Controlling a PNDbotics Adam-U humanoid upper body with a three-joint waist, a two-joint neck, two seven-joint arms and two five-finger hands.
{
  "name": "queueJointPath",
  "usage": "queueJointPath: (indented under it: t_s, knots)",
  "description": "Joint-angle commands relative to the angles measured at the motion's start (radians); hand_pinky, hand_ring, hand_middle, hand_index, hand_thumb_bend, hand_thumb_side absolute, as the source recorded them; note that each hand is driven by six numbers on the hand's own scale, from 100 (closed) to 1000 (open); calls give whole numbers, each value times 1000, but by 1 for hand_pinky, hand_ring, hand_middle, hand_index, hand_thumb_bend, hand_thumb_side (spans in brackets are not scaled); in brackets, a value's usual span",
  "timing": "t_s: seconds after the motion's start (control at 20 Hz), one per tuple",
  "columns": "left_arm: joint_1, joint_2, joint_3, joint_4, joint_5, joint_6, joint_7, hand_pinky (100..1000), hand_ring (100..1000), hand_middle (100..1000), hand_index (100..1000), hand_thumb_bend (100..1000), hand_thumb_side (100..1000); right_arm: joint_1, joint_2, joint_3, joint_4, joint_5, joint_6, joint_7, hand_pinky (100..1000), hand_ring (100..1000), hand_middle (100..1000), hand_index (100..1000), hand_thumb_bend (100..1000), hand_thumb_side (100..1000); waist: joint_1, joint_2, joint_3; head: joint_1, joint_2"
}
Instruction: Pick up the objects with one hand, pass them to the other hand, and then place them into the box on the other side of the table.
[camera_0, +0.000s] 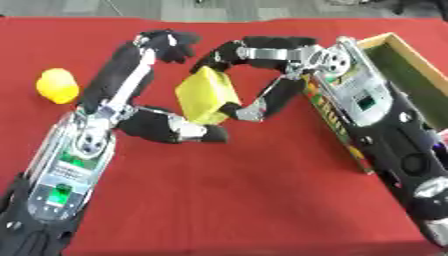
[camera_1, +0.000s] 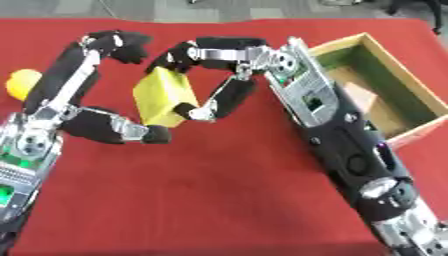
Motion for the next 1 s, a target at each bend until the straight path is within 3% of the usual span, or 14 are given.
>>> queueJointPath:
  t_s: [0.05, 0.2, 0.5, 0.55, 0.75, 1.0]
  knots:
    - [2, 35, 10, -29, -7, -6, -8, 705, 656, 646, 853, 1000, 644, -20, -33, -28, -21, -25, 20, -17, 856, 879, 414, 603, 100, 100, 5, -25, -2, -4, 4]
    - [20, 57, 22, -35, -3, 3, 3, 705, 657, 647, 850, 1000, 631, -22, -49, -49, -42, -62, 48, -38, 860, 883, 417, 608, 100, 100, 8, -27, -4, -7, 3]
    - [67, 120, 58, -48, -4, 30, 28, 707, 659, 645, 848, 890, 593, -12, -116, -125, -97, -162, 140, -108, 867, 887, 422, 615, 100, 100, 12, -33, -11, -12, 6]
    - [77, 132, 67, -49, -3, 39, 34, 709, 658, 640, 844, 822, 597, -9, -133, -145, -104, -180, 159, -125, 870, 889, 424, 618, 100, 100, 12, -34, -12, -14, 6]
    - [116, 180, 110, -67, 24, 76, 76, 707, 647, 637, 843, 690, 594, 23, -225, -230, -123, -261, 224, -209, 875, 896, 429, 624, 100, 100, 12, -37, -16, -19, 4]
    - [147, 222, 171, -98, 66, 132, 174, 704, 633, 636, 850, 645, 591, 80, -333, -333, -92, -311, 273, -308, 878, 900, 433, 628, 100, 125, 13, -36, -20, -15, 4]
